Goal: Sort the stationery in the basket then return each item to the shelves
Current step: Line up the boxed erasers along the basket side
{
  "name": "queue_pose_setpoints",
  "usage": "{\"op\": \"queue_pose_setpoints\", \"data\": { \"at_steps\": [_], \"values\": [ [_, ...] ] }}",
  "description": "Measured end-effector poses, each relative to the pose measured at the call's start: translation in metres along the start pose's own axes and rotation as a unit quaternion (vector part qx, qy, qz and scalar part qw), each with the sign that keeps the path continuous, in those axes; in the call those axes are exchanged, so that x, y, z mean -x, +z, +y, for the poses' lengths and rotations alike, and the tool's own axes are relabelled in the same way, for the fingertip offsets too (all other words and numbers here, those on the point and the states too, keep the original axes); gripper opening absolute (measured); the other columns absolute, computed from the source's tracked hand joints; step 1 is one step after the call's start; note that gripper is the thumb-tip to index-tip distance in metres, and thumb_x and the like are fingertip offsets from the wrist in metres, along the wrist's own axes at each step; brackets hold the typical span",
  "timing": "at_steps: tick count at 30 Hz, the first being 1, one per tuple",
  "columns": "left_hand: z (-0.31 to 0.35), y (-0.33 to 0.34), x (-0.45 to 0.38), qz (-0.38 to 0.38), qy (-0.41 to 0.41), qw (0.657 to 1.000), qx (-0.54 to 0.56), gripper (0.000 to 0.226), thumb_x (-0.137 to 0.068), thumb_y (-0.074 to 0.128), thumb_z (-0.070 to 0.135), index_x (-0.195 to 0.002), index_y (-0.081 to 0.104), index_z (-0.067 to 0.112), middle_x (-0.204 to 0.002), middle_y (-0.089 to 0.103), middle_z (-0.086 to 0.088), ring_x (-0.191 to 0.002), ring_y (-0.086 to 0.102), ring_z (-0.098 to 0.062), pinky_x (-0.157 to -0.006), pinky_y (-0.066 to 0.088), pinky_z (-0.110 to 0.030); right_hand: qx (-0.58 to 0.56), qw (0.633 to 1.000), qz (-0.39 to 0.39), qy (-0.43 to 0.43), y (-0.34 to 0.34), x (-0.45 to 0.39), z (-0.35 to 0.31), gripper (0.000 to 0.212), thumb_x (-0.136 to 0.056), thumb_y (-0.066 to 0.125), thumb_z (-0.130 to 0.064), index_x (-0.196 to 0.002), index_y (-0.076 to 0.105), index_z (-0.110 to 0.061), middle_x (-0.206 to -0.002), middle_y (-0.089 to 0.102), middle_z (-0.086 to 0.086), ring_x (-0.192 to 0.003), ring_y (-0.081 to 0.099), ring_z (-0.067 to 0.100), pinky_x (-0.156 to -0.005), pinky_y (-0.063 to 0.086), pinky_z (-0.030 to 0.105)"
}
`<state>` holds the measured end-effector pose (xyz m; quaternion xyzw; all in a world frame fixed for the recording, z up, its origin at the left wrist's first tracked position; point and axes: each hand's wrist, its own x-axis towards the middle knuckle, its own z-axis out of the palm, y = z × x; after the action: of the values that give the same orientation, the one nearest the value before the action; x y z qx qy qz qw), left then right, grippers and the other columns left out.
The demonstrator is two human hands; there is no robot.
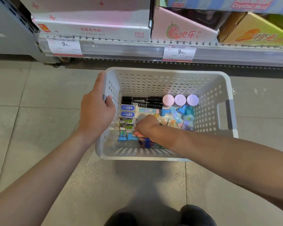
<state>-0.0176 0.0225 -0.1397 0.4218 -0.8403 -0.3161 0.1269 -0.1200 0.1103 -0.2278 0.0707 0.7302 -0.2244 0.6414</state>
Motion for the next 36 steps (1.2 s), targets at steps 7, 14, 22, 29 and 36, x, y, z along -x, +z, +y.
{"op": "queue_pose_setpoints", "data": {
  "at_steps": [7, 14, 22, 29, 36],
  "values": [
    [0.000, 0.000, 0.000, 0.005, -0.001, 1.000, 0.002, 0.064, -0.094, 0.051, 0.006, -0.151, 0.023, 0.019, -0.084, 0.053, -0.006, -0.059, 0.051, -0.011, -0.056, 0.044, -0.026, 0.453, 0.764, 0.143, -0.437, -0.007, 0.020, 0.015, 0.014, -0.086, 0.059, -0.022, -0.090, 0.057, -0.009, -0.089, 0.061, 0.008, -0.082, 0.059, 0.025, -0.062, 0.048, 0.030],
    [0.000, -0.001, -0.001, 0.005, 0.006, 1.000, 0.003, 0.064, -0.093, 0.051, 0.005, -0.150, 0.025, 0.020, -0.083, 0.061, -0.020, -0.062, 0.056, -0.023, -0.063, 0.052, -0.047, 0.714, 0.442, 0.000, -0.543, 0.001, 0.012, 0.017, 0.042, -0.095, 0.044, -0.007, -0.136, 0.045, -0.015, -0.139, 0.043, 0.005, -0.098, 0.060, 0.026, -0.070, 0.050, 0.035],
    [0.000, 0.000, 0.000, 0.005, 0.001, 1.000, -0.002, 0.064, -0.093, 0.049, 0.003, -0.150, 0.025, 0.018, -0.057, 0.041, -0.002, -0.049, 0.041, -0.012, -0.050, 0.034, -0.023, 0.759, 0.403, -0.008, -0.511, -0.003, 0.014, 0.021, 0.038, -0.093, 0.047, -0.004, -0.131, 0.045, -0.007, -0.133, 0.041, 0.016, -0.090, 0.064, 0.030, -0.072, 0.056, 0.042],
    [-0.002, -0.001, -0.001, 0.001, 0.009, 1.000, 0.000, 0.063, -0.092, 0.050, 0.003, -0.149, 0.026, 0.017, -0.058, 0.043, -0.003, -0.049, 0.041, -0.012, -0.051, 0.036, -0.026, 0.767, 0.389, -0.028, -0.509, -0.020, 0.030, 0.022, 0.032, -0.098, 0.036, -0.007, -0.129, 0.042, -0.006, -0.129, 0.046, 0.011, -0.100, 0.058, 0.027, -0.062, 0.034, 0.030],
    [-0.004, 0.000, -0.002, -0.002, 0.009, 1.000, 0.004, 0.063, -0.093, 0.049, 0.005, -0.150, 0.026, 0.019, -0.064, 0.049, -0.001, -0.052, 0.046, -0.010, -0.049, 0.035, -0.022, 0.789, 0.392, -0.048, -0.471, -0.039, 0.050, 0.018, 0.031, -0.099, 0.036, -0.012, -0.129, 0.042, -0.008, -0.127, 0.049, 0.011, -0.105, 0.056, 0.028, -0.071, 0.041, 0.034]
  ]
}}
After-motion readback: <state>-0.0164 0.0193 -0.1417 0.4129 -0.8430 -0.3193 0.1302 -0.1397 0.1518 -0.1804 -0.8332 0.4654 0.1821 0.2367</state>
